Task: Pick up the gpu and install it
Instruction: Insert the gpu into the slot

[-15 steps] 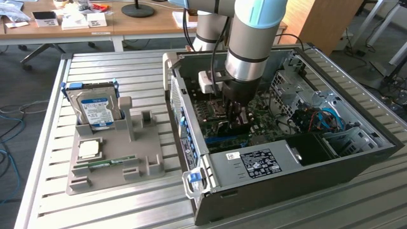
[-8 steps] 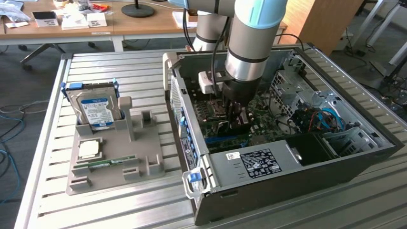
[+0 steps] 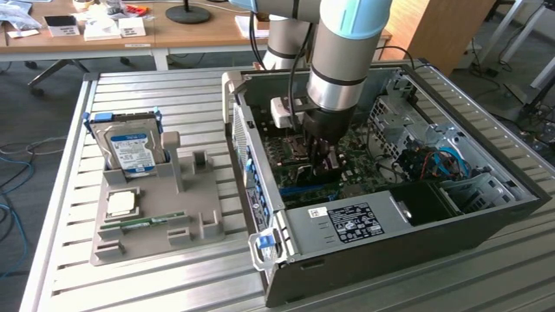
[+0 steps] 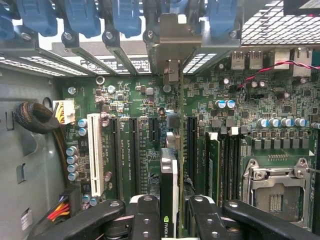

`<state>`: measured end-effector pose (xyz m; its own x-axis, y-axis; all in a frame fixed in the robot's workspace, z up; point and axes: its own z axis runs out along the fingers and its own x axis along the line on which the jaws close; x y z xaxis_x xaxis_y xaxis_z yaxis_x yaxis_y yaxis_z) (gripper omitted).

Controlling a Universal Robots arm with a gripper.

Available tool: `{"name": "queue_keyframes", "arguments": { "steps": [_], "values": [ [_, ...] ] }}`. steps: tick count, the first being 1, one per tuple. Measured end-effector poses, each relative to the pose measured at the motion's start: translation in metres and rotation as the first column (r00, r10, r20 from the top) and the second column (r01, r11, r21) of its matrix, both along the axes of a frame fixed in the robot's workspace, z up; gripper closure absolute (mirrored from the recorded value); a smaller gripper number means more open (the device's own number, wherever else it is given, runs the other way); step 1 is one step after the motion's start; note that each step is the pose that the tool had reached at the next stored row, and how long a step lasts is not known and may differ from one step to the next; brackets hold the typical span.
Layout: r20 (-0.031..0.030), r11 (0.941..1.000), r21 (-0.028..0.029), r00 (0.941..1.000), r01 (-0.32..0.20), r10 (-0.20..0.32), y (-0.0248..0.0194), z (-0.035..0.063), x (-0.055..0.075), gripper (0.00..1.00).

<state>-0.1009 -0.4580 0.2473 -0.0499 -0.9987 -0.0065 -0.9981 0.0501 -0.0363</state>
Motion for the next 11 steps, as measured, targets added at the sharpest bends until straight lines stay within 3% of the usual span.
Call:
{"name": "queue_keyframes", "arguments": {
  "steps": [11],
  "values": [
    [0.0001, 1.0, 0.0, 1.0, -0.006, 0.006, 0.0001, -0.0005, 0.0004, 0.73]
  ]
}}
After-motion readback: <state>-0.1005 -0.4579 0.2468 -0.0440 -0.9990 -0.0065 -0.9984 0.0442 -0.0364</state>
